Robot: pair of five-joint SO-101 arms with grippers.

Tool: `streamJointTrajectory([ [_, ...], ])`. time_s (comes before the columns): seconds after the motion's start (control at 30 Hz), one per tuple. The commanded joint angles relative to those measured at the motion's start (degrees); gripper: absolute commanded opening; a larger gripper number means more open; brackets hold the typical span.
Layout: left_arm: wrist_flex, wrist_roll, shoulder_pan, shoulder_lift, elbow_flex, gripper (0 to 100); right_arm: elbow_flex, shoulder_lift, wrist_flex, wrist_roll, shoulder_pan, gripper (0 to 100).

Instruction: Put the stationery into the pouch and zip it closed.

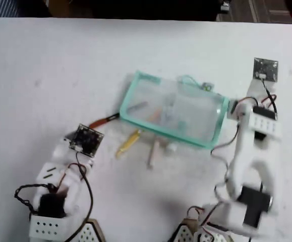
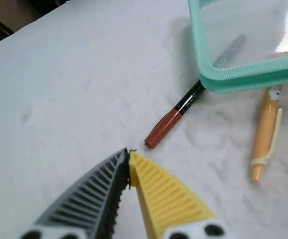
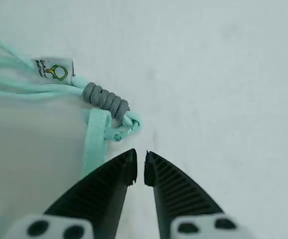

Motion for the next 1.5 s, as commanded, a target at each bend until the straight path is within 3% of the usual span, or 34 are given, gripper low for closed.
streamJointTrajectory([
  [0.0,0.26,-0.88,0.66,-0.40,-0.18,2,-8.26,8.22,-1.01,-0.79,-0.40,3.1],
  [0.23,0.26,-0.88,0.66,-0.40,-0.18,2,-10.46,12.18,0.57,-0.62,-7.16,3.1],
  [0.43,0.18,-0.88,0.66,-0.40,-0.18,2,-10.46,6.11,7.08,-0.44,-13.93,3.0],
  [0.63,0.18,-0.88,1.27,-0.40,-0.18,2,-10.64,-0.13,7.34,3.08,-12.70,4.0],
  [0.9,0.62,-0.97,3.74,-0.31,-0.18,2,-6.86,1.45,7.60,13.71,-17.10,25.4],
  [1.17,0.97,-0.97,3.74,-0.31,-0.18,2,-6.42,7.25,3.65,18.20,-16.48,20.0],
  [1.33,0.97,-0.97,3.74,-0.31,-0.18,2,-6.15,9.98,4.09,25.58,-18.33,17.6],
  [1.47,0.97,-0.97,3.74,-0.31,-0.18,2,-7.74,7.34,5.41,23.30,-15.25,17.7],
])
